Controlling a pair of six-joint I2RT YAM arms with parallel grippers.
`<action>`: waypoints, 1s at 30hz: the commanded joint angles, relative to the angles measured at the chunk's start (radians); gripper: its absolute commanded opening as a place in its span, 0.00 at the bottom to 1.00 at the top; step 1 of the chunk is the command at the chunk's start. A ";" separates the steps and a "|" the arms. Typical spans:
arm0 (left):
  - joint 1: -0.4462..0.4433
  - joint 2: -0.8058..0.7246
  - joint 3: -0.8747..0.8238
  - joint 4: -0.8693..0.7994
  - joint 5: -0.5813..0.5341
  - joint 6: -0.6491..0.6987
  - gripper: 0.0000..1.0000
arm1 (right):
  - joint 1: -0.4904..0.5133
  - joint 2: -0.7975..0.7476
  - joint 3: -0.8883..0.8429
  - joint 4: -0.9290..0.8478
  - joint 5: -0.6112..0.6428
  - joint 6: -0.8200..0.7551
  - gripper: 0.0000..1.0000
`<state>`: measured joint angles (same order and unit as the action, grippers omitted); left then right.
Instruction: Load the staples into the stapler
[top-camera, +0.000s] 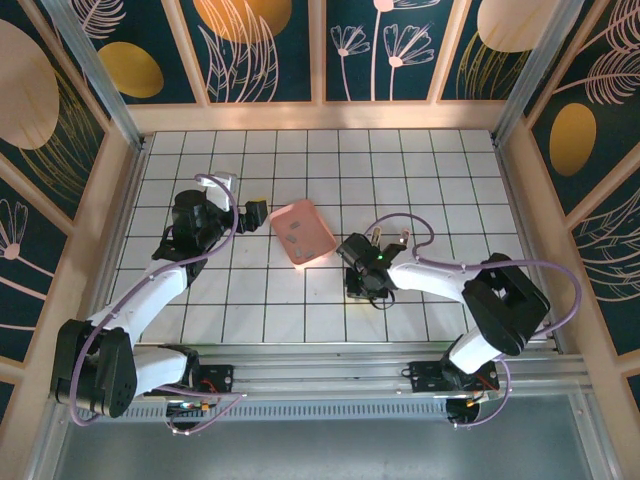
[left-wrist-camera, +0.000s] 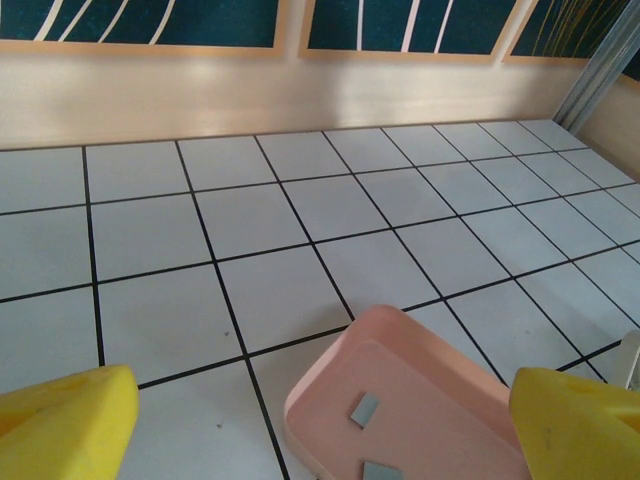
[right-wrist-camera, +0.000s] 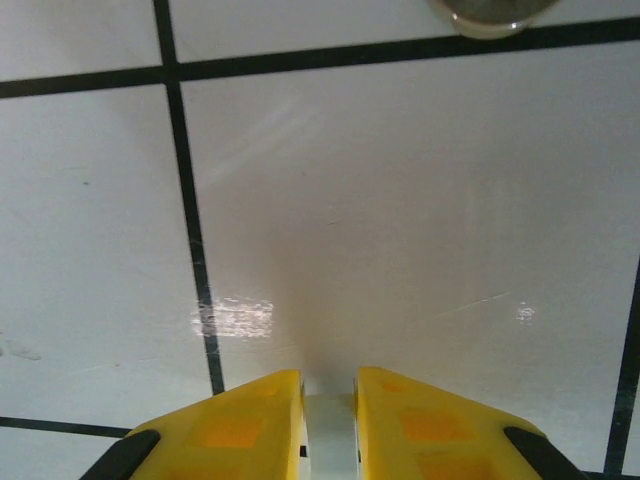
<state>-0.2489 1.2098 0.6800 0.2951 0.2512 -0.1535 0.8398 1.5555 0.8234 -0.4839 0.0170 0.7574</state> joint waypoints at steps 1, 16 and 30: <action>-0.004 0.008 -0.002 0.033 0.007 0.008 0.95 | 0.009 0.024 0.029 -0.054 0.012 -0.012 0.24; -0.003 0.006 0.002 0.025 0.003 0.011 0.95 | -0.048 0.015 0.153 -0.186 -0.083 0.025 0.34; -0.003 0.005 0.001 0.023 0.003 0.014 0.95 | -0.067 0.052 0.111 -0.159 -0.138 0.026 0.34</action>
<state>-0.2489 1.2118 0.6800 0.2951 0.2512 -0.1535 0.7795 1.5902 0.9508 -0.6338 -0.1074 0.7685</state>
